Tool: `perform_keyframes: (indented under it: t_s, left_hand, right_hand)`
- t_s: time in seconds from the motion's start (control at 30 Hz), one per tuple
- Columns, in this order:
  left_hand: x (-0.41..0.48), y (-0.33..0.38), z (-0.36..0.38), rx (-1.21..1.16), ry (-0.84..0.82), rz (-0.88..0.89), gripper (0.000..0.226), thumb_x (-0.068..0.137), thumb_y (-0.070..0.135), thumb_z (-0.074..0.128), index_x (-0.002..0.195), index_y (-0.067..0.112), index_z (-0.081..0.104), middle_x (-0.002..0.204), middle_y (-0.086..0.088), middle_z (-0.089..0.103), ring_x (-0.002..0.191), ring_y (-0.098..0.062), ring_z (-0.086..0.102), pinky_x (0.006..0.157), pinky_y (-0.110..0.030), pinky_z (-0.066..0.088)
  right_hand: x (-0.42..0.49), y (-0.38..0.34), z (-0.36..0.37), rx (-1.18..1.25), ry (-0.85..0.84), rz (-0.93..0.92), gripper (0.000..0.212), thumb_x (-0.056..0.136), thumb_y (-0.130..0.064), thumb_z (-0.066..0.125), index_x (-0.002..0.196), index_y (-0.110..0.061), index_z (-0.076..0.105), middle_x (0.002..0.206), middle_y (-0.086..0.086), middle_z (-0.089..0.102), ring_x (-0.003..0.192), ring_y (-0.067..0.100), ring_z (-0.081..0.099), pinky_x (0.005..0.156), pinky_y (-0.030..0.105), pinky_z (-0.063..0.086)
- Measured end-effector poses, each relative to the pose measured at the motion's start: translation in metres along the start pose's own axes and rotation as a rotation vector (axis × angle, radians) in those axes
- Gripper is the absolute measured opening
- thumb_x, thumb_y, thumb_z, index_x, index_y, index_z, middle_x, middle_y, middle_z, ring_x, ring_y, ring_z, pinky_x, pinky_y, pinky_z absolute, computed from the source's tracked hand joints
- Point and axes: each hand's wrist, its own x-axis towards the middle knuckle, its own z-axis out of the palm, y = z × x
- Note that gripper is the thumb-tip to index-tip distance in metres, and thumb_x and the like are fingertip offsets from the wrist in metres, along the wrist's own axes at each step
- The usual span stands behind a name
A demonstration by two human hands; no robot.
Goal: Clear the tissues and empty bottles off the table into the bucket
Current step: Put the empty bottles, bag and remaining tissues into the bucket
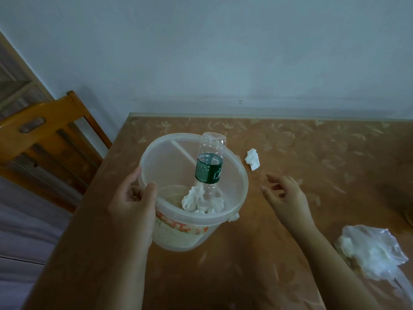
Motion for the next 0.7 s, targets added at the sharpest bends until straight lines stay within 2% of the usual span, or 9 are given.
perform_keyframes:
  t_s: [0.13, 0.27, 0.43, 0.6, 0.7]
  left_hand:
    - [0.02, 0.003, 0.02, 0.016, -0.023, 0.062, 0.037, 0.07, 0.028, 0.063, 0.097, 0.055, 0.061, 0.061, 0.021, 0.056, 0.057, 0.002, 0.052, 0.056, -0.017, 0.05]
    - [0.033, 0.003, 0.039, 0.002, 0.013, 0.061, 0.036, 0.069, 0.032, 0.063, 0.097, 0.055, 0.061, 0.065, 0.024, 0.06, 0.062, 0.004, 0.058, 0.06, -0.02, 0.053]
    - [0.048, 0.0, 0.056, -0.063, 0.067, 0.033, 0.037, 0.068, 0.027, 0.065, 0.1, 0.044, 0.064, 0.065, 0.029, 0.062, 0.062, 0.008, 0.059, 0.056, -0.013, 0.049]
    - [0.058, -0.001, 0.069, -0.101, 0.123, 0.03, 0.035, 0.071, 0.02, 0.066, 0.103, 0.034, 0.066, 0.063, 0.029, 0.062, 0.062, 0.009, 0.059, 0.058, -0.014, 0.049]
    - [0.061, -0.004, 0.073, -0.095, 0.139, 0.027, 0.036, 0.073, 0.015, 0.066, 0.105, 0.03, 0.067, 0.062, 0.03, 0.061, 0.062, 0.009, 0.059, 0.057, -0.016, 0.052]
  right_hand:
    - [0.033, 0.024, 0.013, -0.027, -0.023, 0.056, 0.037, 0.083, -0.024, 0.063, 0.118, -0.013, 0.058, 0.108, 0.0, 0.057, 0.088, 0.01, 0.055, 0.074, 0.021, 0.038]
    - [0.065, 0.045, 0.024, -0.067, -0.048, 0.096, 0.039, 0.084, -0.025, 0.061, 0.119, -0.01, 0.056, 0.111, 0.004, 0.057, 0.089, 0.012, 0.054, 0.077, 0.025, 0.041]
    - [0.097, 0.069, 0.038, -0.075, -0.056, 0.149, 0.038, 0.083, -0.026, 0.06, 0.118, -0.012, 0.056, 0.112, 0.005, 0.055, 0.087, 0.012, 0.051, 0.075, 0.027, 0.038]
    - [0.12, 0.091, 0.057, -0.073, -0.085, 0.201, 0.039, 0.084, -0.028, 0.058, 0.119, -0.013, 0.055, 0.114, 0.005, 0.053, 0.09, 0.012, 0.05, 0.075, 0.029, 0.038]
    - [0.129, 0.101, 0.069, -0.085, -0.081, 0.22, 0.036, 0.084, -0.03, 0.057, 0.118, -0.017, 0.057, 0.106, 0.001, 0.051, 0.088, 0.012, 0.048, 0.072, 0.029, 0.036]
